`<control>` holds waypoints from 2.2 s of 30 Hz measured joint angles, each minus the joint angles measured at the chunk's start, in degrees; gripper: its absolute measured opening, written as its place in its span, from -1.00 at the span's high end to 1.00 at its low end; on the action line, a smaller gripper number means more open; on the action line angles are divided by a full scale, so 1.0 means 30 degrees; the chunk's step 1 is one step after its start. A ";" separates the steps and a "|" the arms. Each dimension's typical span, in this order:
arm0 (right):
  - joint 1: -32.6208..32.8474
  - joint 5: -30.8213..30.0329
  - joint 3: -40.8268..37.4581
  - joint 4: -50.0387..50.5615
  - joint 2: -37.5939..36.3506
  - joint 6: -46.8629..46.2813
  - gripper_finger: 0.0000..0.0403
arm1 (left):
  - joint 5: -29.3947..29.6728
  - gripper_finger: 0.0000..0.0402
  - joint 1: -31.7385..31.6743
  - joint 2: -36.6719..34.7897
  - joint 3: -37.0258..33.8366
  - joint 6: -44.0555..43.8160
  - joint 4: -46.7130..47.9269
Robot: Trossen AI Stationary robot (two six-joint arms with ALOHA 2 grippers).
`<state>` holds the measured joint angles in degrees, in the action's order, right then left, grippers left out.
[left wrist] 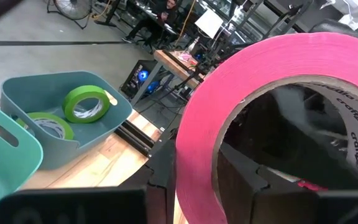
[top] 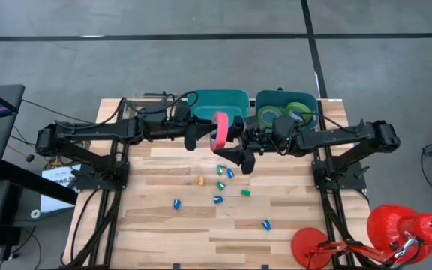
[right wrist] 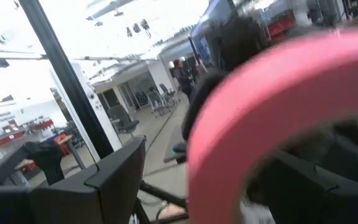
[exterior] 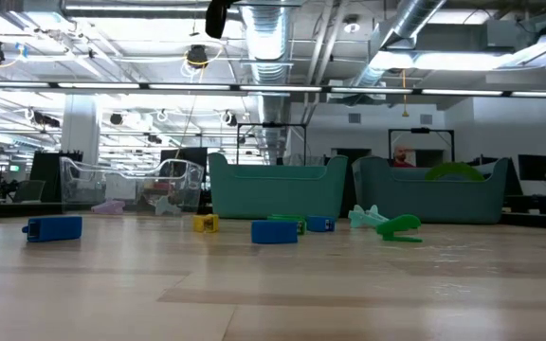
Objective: Pick and place Stapler, Stapler remover, tape
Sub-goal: Put the pink tape into the blue bin
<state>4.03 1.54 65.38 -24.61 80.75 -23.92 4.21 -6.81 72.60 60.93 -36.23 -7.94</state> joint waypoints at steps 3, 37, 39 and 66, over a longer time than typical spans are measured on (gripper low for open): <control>0.0007 0.0031 0.0009 -0.0205 0.0109 -0.0010 -0.40 | 0.0000 0.62 0.0000 0.0000 0.0000 0.0000 -0.0005; -0.0277 0.1044 0.0001 0.1551 -0.0918 0.0148 0.34 | -0.0068 0.62 0.0002 0.0000 0.0007 -0.0007 -0.0018; -0.0277 0.1041 0.0001 0.1539 -0.0918 0.0153 0.41 | -0.0073 0.62 0.0007 0.0000 0.0007 0.0000 -0.0080; -0.0262 0.1107 0.0001 0.1700 -0.0903 0.0168 0.59 | -0.0412 -0.05 0.0240 -0.0007 0.0015 0.0415 -0.0080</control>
<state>3.25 4.86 65.39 -19.51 78.04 -23.42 2.97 -6.09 72.58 60.97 -34.98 -8.19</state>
